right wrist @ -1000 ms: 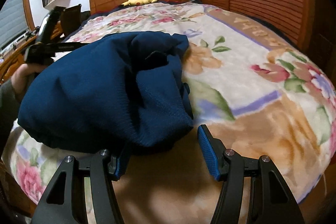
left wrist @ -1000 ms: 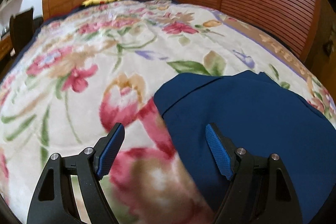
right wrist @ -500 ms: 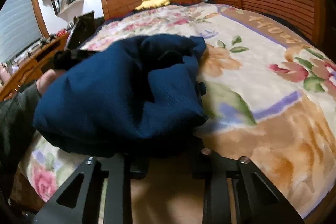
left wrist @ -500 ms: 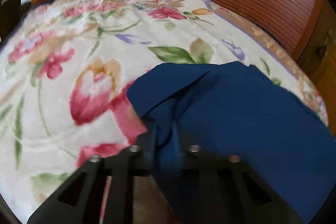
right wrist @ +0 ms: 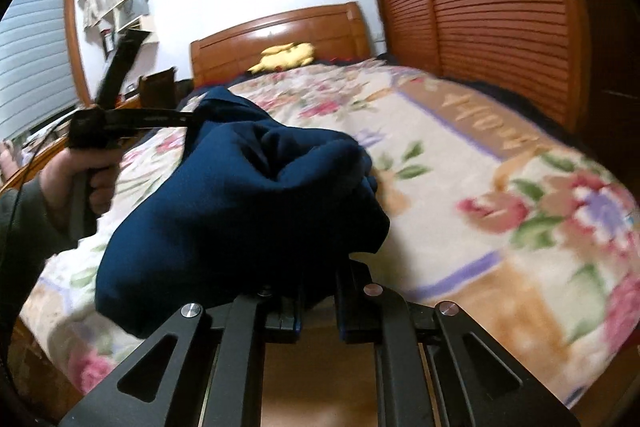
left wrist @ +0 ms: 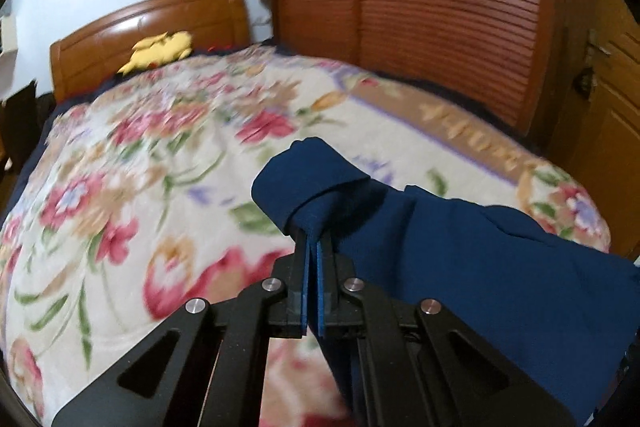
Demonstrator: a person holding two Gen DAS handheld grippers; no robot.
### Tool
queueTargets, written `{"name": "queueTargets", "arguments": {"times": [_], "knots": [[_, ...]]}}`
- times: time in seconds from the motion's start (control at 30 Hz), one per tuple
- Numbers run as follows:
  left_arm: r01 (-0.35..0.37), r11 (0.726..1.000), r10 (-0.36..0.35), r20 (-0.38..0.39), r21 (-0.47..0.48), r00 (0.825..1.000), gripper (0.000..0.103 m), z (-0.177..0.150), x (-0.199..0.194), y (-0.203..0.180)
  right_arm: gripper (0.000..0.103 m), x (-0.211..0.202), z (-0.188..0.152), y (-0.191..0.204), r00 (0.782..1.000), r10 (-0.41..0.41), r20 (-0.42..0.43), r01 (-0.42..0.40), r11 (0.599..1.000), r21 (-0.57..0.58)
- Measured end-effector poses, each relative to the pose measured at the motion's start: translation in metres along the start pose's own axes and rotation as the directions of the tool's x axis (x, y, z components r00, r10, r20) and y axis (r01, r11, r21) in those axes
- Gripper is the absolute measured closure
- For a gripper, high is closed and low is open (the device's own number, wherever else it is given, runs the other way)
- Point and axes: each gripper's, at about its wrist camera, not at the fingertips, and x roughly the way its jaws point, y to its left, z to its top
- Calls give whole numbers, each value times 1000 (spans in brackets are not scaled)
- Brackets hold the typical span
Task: Fold large clothes
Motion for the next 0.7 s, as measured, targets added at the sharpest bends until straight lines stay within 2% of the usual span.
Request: {"name": "queueTargets", "arguments": {"times": [0.1, 0.23, 0.5, 0.7], "knots": [[22, 1000, -22, 14, 22, 1000, 100, 18, 10, -32, 91, -11, 11, -33, 998, -60, 19, 60, 998, -19], [75, 996, -78, 51, 48, 996, 100, 50, 26, -95, 91, -32, 25, -84, 986, -160, 40, 162, 985, -52], [158, 981, -169, 98, 116, 981, 100, 104, 59, -219, 91, -70, 37, -181, 940, -340, 41, 342, 937, -69], [210, 967, -221, 72, 142, 973, 100, 109, 84, -282, 91, -89, 30, -233, 903, -428, 24, 429, 903, -37]]}}
